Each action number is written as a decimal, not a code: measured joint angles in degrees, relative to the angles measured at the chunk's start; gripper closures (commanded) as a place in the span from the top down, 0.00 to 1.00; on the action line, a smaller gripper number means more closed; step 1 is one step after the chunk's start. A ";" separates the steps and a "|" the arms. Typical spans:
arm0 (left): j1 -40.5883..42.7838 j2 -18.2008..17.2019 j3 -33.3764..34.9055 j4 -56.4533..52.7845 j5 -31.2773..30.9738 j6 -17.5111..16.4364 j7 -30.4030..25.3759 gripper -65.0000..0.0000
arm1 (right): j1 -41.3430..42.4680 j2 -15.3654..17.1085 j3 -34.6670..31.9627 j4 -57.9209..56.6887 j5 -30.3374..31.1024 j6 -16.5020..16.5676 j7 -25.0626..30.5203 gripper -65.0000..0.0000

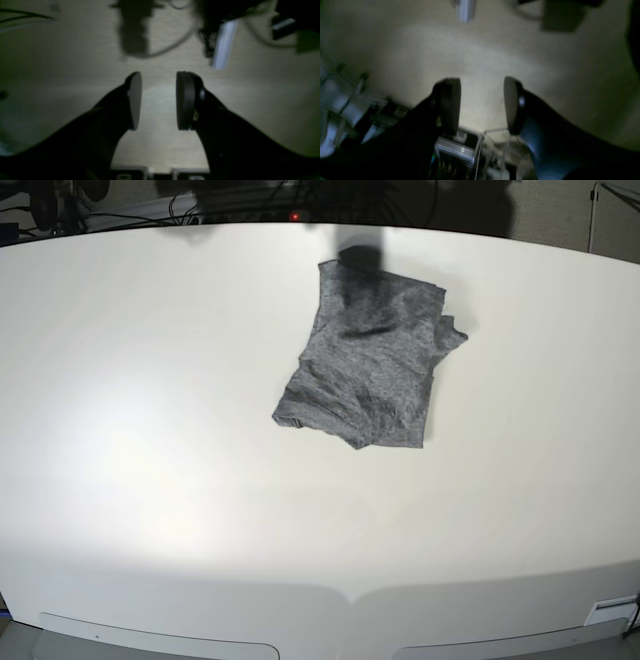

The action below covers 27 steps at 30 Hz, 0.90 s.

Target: Fold the T-shirt properly

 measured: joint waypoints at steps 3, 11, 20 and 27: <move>-7.15 0.94 -0.04 -12.74 -0.83 -0.39 -8.85 0.35 | 7.63 -0.66 -7.63 -13.64 -1.88 -2.75 11.04 0.44; -16.00 4.17 -0.20 -35.71 -0.94 8.20 -25.73 0.35 | 27.10 -10.27 -20.59 -43.28 -3.45 -14.64 31.78 0.44; -16.65 5.27 -0.20 -36.15 -0.79 8.07 -27.89 0.33 | 33.90 -14.49 -23.96 -46.21 -8.70 -16.15 34.12 0.44; -16.55 6.08 -0.20 -36.15 -0.76 8.04 -27.67 0.33 | 33.42 -14.45 -23.96 -44.94 -8.66 -16.20 33.70 0.44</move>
